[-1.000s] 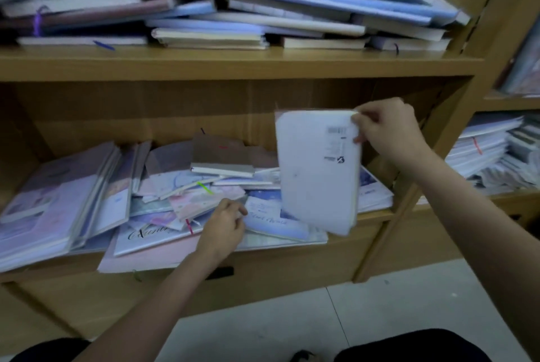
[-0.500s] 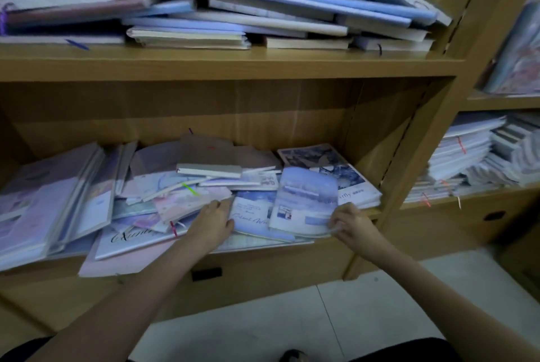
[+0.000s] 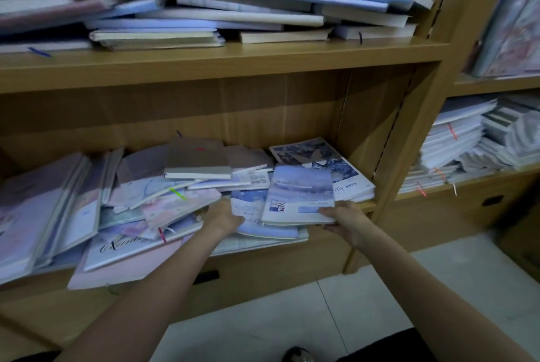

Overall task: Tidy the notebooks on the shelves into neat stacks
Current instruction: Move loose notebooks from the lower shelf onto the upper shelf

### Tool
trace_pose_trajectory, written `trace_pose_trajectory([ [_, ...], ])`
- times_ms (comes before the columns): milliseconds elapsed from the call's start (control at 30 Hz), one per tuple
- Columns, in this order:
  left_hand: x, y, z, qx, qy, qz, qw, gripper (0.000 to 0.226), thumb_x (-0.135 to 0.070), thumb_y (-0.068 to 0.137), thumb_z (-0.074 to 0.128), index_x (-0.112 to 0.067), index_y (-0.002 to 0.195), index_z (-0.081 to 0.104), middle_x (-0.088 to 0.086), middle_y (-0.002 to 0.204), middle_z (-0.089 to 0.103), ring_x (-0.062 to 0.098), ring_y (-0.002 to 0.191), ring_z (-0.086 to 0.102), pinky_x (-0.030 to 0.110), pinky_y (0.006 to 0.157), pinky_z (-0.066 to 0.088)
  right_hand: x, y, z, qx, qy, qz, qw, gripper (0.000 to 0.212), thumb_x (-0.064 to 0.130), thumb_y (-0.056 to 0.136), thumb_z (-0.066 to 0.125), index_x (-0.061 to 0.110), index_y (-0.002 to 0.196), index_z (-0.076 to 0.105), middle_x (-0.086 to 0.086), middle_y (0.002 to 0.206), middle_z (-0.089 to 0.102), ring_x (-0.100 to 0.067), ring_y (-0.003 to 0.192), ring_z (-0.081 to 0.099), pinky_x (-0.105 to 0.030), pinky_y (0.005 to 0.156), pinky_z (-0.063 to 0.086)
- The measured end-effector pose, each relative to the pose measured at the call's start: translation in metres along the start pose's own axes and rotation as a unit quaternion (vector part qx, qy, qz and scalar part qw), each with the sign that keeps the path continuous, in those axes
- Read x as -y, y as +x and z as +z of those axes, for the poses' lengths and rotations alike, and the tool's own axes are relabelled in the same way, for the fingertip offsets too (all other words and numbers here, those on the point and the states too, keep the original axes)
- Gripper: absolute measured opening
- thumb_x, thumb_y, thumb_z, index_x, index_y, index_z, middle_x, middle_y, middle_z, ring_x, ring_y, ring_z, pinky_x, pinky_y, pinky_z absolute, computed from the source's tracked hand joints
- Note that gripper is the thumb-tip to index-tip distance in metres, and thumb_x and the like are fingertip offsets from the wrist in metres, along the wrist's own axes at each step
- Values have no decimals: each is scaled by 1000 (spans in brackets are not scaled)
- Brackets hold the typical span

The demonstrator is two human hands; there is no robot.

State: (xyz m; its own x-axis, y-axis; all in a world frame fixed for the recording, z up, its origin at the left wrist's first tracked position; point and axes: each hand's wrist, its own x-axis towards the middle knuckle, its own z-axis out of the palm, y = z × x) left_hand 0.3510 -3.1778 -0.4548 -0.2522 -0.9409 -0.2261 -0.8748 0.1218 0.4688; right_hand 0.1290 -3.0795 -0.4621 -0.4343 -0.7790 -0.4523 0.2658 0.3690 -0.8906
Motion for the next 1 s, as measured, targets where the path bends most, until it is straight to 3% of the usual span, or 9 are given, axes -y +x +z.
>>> trace_pose_trajectory([
  [67,1,-9,-3,22,-165,10,986,18,-17,88,61,-4,101,61,16,103,63,19,79,58,25,59,45,9,-8,-8,9,51,-4,999,4,-2,91,54,1,90,53,-14,90,57,-22,72,56,-23,51,51],
  [133,7,-24,-5,48,-253,9,966,7,-9,88,61,-5,94,60,9,85,58,10,63,50,16,47,38,13,-15,-19,35,113,-11,993,11,-6,91,49,3,86,54,-14,90,59,-24,75,56,-22,49,51],
  [300,43,-48,-7,157,-249,-20,955,12,-9,90,57,-12,100,50,7,89,57,13,69,53,17,48,44,-6,-40,-12,140,-13,44,989,18,-6,89,52,7,99,60,-9,89,67,-22,70,64,-28,56,57],
  [433,48,-64,-11,232,-297,-39,925,19,-31,97,45,-15,102,54,6,86,57,17,71,52,19,57,46,-51,-45,17,140,-166,114,969,39,-6,86,55,-2,125,53,-20,122,59,-34,104,61,-45,89,51],
  [533,41,-80,-9,271,-340,21,900,17,-22,91,58,-21,108,55,-7,101,65,6,84,62,18,68,50,-61,-56,20,182,-151,109,966,44,-3,80,65,4,123,55,-13,111,63,-25,89,63,-35,74,54],
  [667,39,-90,-23,220,-345,126,904,50,-3,80,70,-9,124,47,7,124,60,15,106,60,29,94,49,-54,-67,15,216,-26,1,976,52,-13,75,66,-1,124,54,-17,117,65,-33,105,63,-40,80,56],
  [767,42,-95,-56,169,-357,183,900,52,5,84,61,-21,124,41,7,117,61,9,95,65,25,82,53,-22,-85,31,147,-92,-182,968,53,-3,73,75,20,116,53,-6,116,65,-17,99,66,-29,75,56],
  [867,48,-105,-95,49,-353,238,903,48,1,88,58,-24,125,38,-2,107,64,1,91,65,17,74,51,21,-111,65,82,-197,-357,910,46,13,84,66,36,115,42,17,114,56,1,97,59,-19,75,54],
  [1000,69,-122,-145,-120,-383,279,872,41,-10,90,58,-30,121,41,-4,115,61,5,101,63,16,75,50,63,-145,116,89,-257,-505,819,29,32,87,55,37,110,38,6,105,60,-9,94,62,-34,76,56],
])
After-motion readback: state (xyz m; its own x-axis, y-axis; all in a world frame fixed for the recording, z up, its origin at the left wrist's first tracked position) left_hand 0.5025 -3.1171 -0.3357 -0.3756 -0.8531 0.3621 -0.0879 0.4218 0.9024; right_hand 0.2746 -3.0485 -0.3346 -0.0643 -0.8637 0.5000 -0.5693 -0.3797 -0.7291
